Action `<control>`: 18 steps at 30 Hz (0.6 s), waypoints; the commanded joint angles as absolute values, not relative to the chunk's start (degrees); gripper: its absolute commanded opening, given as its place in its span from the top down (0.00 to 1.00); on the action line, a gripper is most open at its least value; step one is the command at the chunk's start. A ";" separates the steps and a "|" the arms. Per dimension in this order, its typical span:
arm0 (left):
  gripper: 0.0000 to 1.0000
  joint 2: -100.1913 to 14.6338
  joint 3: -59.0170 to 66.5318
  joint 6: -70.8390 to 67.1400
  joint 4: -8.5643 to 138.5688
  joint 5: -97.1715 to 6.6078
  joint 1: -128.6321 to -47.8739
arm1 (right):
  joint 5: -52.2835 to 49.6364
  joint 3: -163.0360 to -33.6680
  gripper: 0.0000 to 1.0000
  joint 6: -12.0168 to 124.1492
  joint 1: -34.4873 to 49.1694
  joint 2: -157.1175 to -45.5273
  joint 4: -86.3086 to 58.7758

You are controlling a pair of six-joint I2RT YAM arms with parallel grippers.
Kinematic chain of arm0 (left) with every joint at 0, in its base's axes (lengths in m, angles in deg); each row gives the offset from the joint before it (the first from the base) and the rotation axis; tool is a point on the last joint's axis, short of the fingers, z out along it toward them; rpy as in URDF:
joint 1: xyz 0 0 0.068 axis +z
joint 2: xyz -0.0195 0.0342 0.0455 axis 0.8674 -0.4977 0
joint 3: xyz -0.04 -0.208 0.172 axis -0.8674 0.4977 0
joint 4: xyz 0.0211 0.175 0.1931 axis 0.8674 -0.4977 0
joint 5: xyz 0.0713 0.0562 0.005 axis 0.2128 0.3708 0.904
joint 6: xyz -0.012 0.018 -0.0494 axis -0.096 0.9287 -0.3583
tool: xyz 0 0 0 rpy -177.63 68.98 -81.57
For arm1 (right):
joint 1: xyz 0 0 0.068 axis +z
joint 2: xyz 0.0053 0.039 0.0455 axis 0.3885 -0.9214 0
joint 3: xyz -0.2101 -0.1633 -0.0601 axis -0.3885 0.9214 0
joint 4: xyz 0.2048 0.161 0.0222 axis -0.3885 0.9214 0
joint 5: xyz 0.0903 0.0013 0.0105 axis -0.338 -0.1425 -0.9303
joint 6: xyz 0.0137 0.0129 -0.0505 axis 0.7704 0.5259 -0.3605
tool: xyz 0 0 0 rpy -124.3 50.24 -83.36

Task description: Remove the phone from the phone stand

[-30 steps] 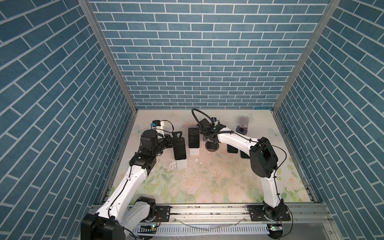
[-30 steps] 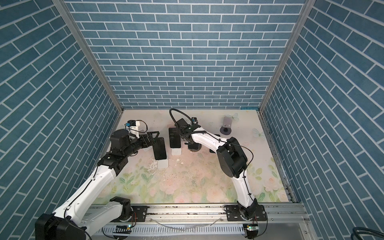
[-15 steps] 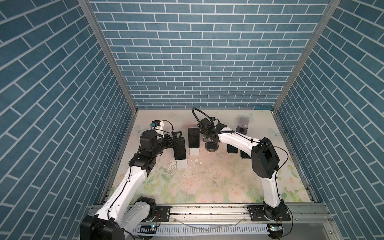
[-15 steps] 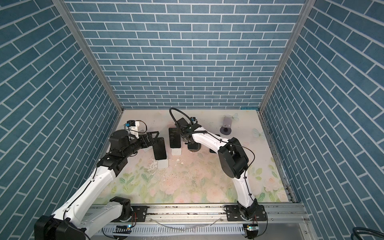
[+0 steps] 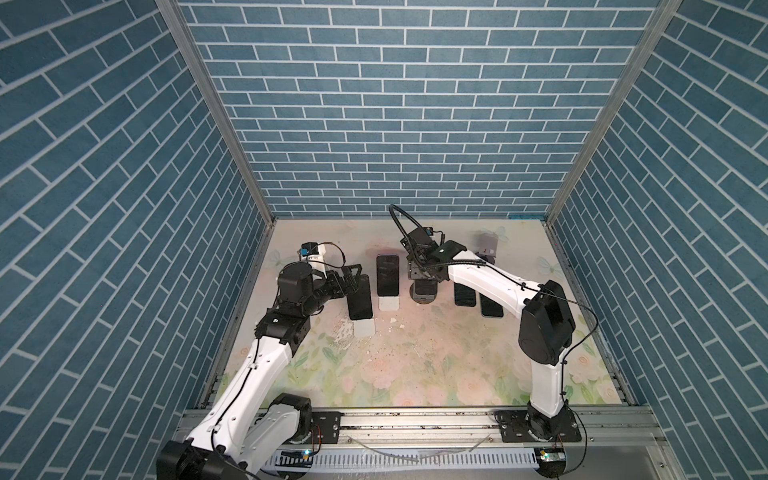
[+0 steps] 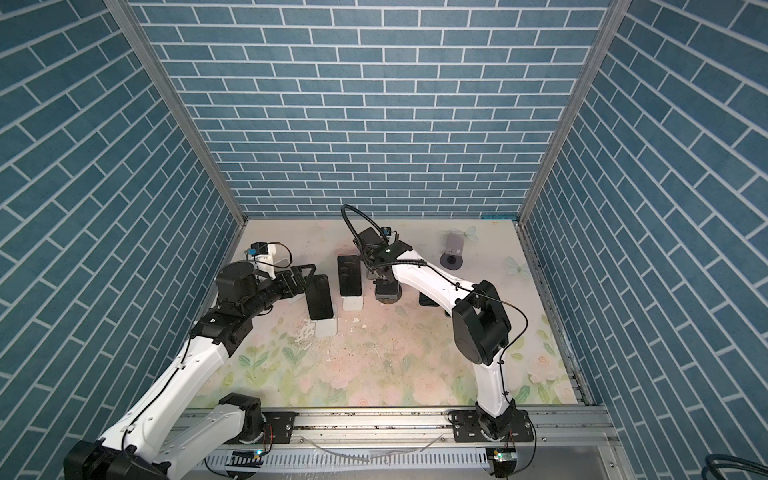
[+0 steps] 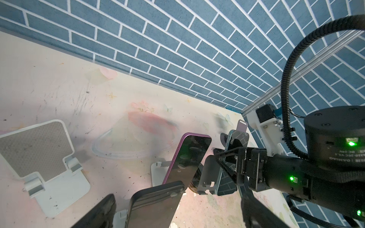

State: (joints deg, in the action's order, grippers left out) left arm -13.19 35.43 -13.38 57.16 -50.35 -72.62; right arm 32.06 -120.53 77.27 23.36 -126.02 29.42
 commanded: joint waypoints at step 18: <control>0.00 -12.98 31.50 -10.28 52.52 -46.79 -75.39 | 23.21 -110.72 0.66 75.04 14.78 -111.68 29.60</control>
